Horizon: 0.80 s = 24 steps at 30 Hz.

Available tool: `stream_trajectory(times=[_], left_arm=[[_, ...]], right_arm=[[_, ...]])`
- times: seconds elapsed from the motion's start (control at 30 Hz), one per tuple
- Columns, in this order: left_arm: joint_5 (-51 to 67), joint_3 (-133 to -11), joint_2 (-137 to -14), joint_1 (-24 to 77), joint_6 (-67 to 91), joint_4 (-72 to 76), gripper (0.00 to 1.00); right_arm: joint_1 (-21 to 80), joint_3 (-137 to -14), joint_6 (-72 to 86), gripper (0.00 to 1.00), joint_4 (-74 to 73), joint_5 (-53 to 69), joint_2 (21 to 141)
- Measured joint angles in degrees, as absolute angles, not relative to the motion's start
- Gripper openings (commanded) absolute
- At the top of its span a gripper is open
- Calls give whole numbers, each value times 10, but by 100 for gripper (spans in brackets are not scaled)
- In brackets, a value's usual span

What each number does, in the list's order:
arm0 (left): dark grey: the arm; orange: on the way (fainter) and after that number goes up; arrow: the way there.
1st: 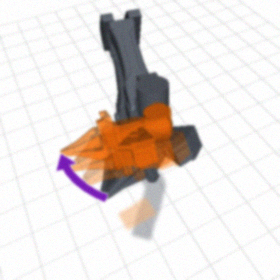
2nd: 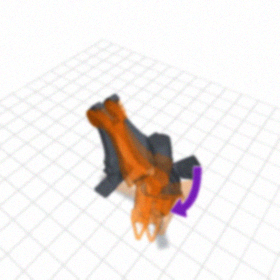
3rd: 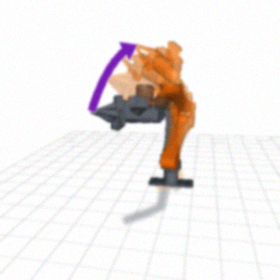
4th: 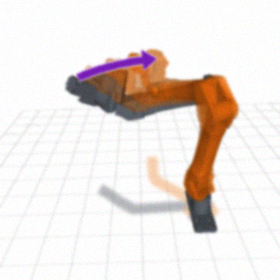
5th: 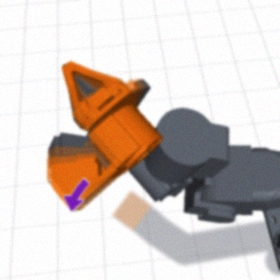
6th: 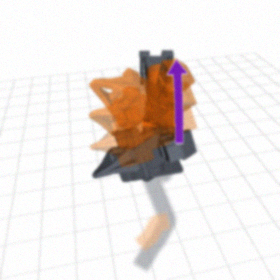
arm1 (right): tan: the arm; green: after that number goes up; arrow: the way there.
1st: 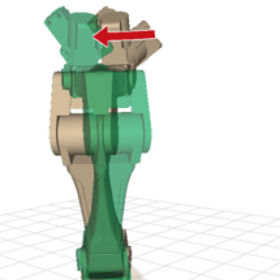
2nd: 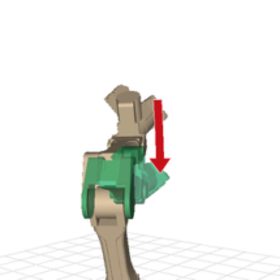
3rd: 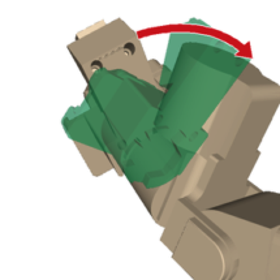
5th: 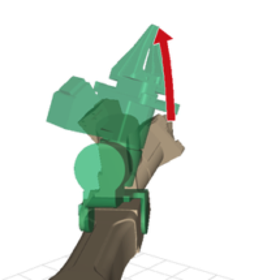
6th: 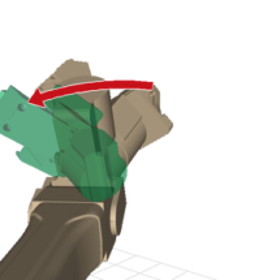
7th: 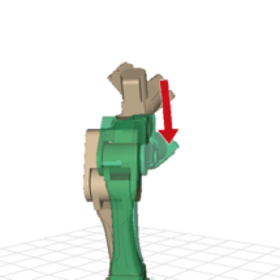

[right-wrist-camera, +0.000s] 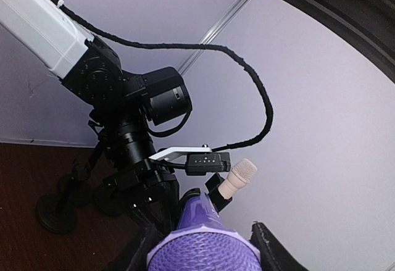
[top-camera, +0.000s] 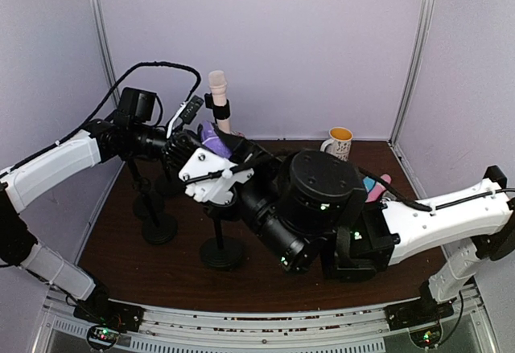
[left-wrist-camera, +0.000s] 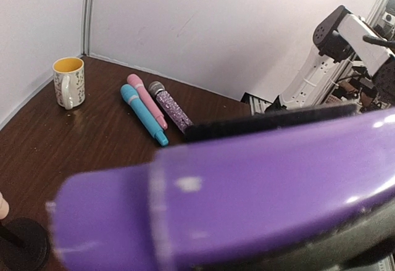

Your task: Remove the microphone from the stand

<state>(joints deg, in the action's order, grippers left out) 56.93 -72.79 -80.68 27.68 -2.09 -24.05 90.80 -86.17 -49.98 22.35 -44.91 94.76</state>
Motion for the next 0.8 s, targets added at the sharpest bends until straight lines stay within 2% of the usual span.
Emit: stream_trajectory(times=[0.27, 0.43, 0.6, 0.8], left_arm=[[487, -735, -844, 206, 11, -239, 0], [483, -742, -843, 209, 6, -250, 0], [489, -756, -843, 211, -20, -279, 0], [488, -804, -845, 234, -84, -335, 0]], right_arm=[[977, -859, -523, 0, 290, -448, 891], [964, -854, -531, 0, 344, -473, 854], [902, -801, -467, 0, 330, -529, 819], [727, -714, -222, 0, 160, -563, 743]])
